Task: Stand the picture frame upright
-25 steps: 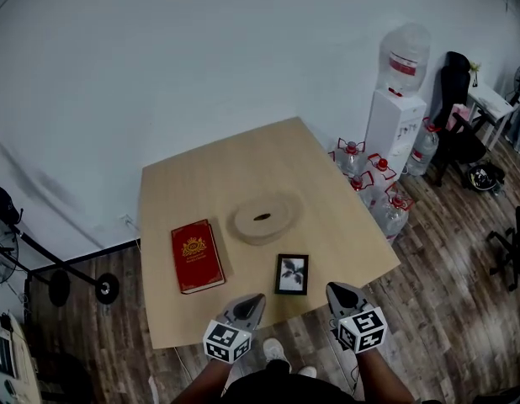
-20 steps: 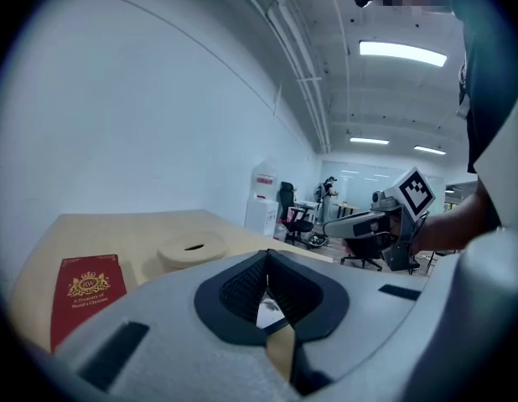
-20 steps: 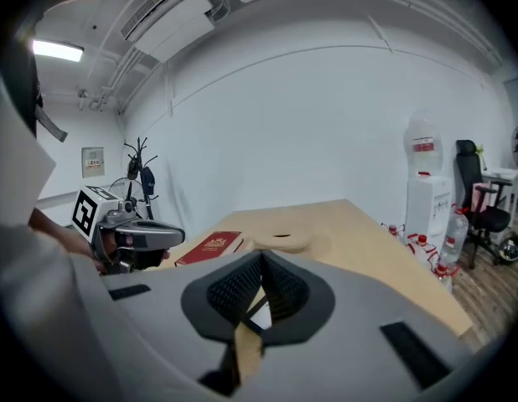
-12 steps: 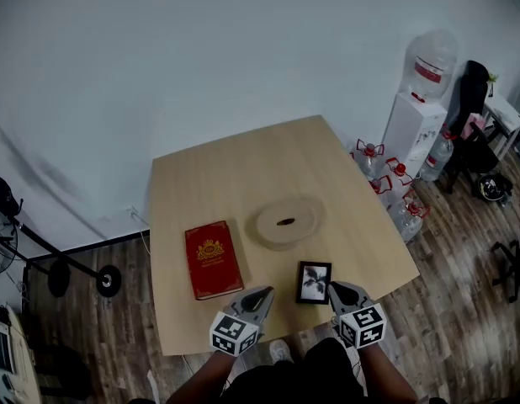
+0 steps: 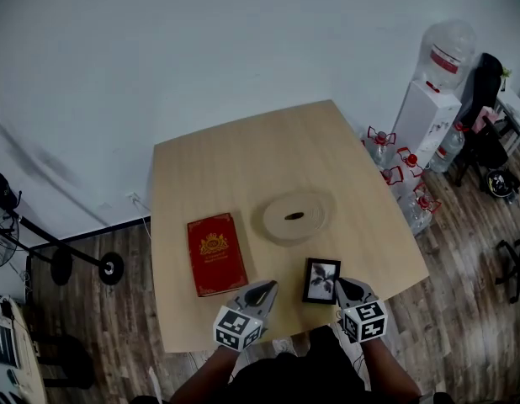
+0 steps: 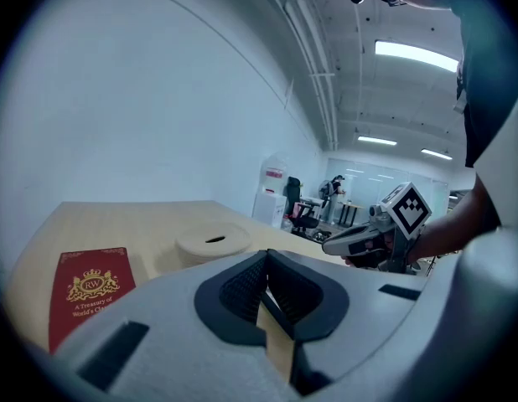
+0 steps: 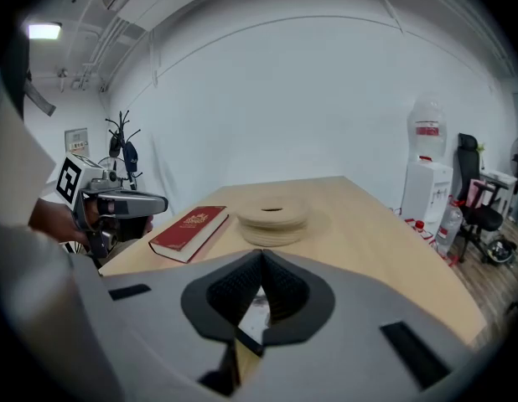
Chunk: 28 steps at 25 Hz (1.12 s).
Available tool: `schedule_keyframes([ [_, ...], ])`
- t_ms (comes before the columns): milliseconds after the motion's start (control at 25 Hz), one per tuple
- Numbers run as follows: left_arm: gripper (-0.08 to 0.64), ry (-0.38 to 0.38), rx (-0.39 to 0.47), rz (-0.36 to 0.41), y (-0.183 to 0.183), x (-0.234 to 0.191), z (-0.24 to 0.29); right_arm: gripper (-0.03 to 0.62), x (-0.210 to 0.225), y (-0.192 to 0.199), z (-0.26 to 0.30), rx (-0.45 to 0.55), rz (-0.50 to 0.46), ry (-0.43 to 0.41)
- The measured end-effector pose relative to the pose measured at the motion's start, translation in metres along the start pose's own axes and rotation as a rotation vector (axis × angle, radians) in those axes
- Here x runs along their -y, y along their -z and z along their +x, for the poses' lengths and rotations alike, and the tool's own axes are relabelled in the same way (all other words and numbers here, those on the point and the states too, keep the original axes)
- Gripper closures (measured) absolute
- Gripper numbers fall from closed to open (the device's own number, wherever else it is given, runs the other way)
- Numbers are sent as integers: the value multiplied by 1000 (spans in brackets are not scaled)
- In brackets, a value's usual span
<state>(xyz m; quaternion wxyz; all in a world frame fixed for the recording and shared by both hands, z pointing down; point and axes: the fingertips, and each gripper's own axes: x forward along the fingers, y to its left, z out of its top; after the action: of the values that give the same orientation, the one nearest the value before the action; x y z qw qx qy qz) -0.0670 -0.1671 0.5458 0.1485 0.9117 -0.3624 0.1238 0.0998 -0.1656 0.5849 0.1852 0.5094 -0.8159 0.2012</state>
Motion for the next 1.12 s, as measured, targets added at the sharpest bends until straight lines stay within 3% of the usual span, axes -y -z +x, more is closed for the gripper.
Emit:
schedule_keyframes([
  [320,557,-17,-37,-37,17,-11,13,583,16,28,24,-82,29,47],
  [440,557,-12,-51,-49,25,-11,16,578,25,43,32,-122,85,66],
  [560,557,-13,-67,-62,33,-12,15,486,31,57,39,-151,181,73],
  [680,557,-23,-79,-75,40,-16,13,468,38,70,46,-180,223,94],
  [1120,557,-44,-99,-112,55,-24,17,451,57,102,75,-271,231,118],
])
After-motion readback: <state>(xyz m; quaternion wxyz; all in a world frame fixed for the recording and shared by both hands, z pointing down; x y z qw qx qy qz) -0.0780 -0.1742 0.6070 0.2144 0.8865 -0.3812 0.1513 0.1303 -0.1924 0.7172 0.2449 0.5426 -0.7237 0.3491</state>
